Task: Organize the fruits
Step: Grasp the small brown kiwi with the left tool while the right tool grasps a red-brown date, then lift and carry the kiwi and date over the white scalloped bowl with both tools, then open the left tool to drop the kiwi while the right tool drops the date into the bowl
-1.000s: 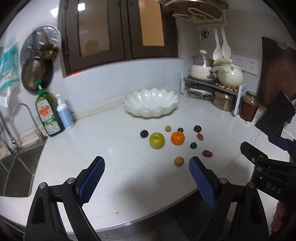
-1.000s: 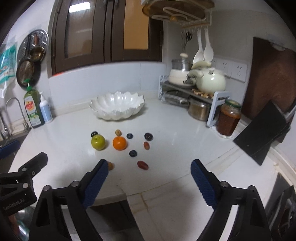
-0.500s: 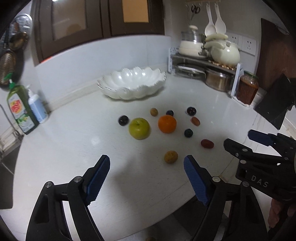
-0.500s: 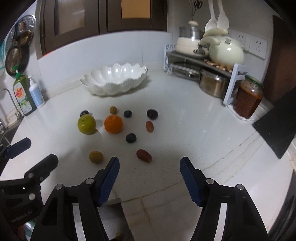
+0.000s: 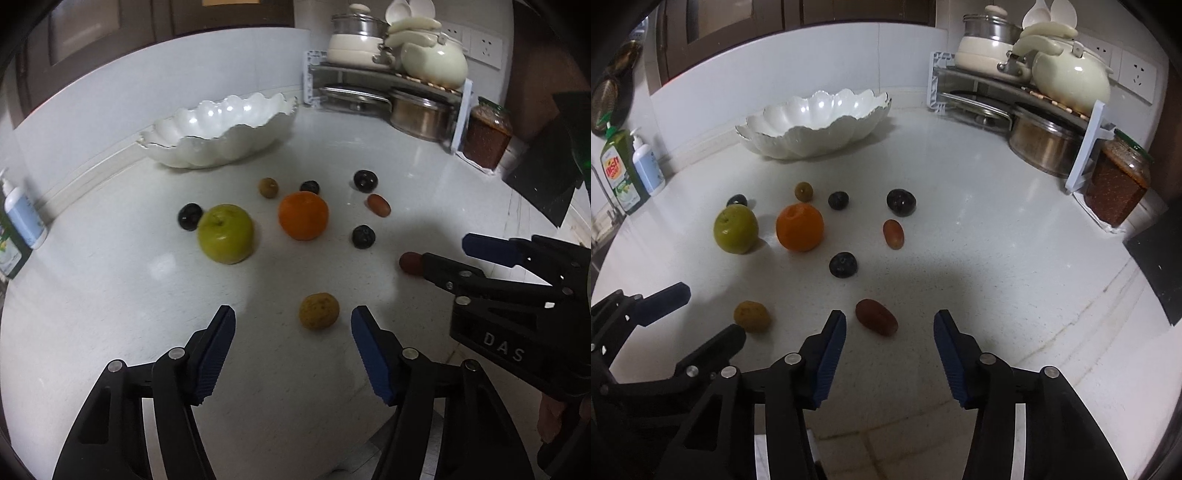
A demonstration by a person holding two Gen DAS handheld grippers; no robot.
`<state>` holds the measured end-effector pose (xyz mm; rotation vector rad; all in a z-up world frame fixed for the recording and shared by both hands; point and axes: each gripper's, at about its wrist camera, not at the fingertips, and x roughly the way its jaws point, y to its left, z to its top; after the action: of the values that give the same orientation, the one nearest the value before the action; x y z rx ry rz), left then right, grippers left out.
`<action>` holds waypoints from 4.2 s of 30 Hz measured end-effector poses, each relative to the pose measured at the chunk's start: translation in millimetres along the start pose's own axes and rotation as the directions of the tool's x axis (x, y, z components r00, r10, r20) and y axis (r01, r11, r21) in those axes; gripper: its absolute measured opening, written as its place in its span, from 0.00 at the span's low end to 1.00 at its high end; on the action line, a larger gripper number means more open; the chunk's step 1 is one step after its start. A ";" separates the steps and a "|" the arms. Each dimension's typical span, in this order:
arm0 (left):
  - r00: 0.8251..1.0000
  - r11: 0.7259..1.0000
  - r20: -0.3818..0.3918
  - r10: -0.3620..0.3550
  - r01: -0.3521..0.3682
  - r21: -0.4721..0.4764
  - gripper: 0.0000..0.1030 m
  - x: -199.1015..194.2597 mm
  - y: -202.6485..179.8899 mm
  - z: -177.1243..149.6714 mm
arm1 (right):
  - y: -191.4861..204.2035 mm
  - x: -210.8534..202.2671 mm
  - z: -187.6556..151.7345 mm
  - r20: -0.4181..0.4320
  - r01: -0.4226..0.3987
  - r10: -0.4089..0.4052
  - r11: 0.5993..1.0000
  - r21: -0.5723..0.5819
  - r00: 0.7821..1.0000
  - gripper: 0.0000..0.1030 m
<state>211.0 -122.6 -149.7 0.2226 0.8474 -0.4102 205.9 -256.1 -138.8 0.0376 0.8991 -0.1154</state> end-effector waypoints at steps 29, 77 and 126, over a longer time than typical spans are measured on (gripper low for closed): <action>0.993 0.994 -0.056 -0.106 0.105 -0.024 0.26 23.6 8.9 14.3 | 8.9 23.7 2.8 -0.065 -0.037 0.039 0.999 0.024 0.997 0.26; 0.963 0.996 0.265 0.046 -0.023 -0.089 0.25 -33.4 129.0 150.4 | 76.8 -17.6 168.7 0.269 -0.092 0.101 0.995 -0.042 0.958 0.26; 0.991 0.987 -0.123 0.056 -0.074 -0.144 0.27 159.4 194.8 283.0 | 70.7 183.9 310.4 -0.152 -0.100 0.087 0.992 -0.078 0.984 0.27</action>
<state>582.2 -88.3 -83.2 0.1373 0.9807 -0.2731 569.2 -226.5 -90.8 0.0091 1.0487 0.0138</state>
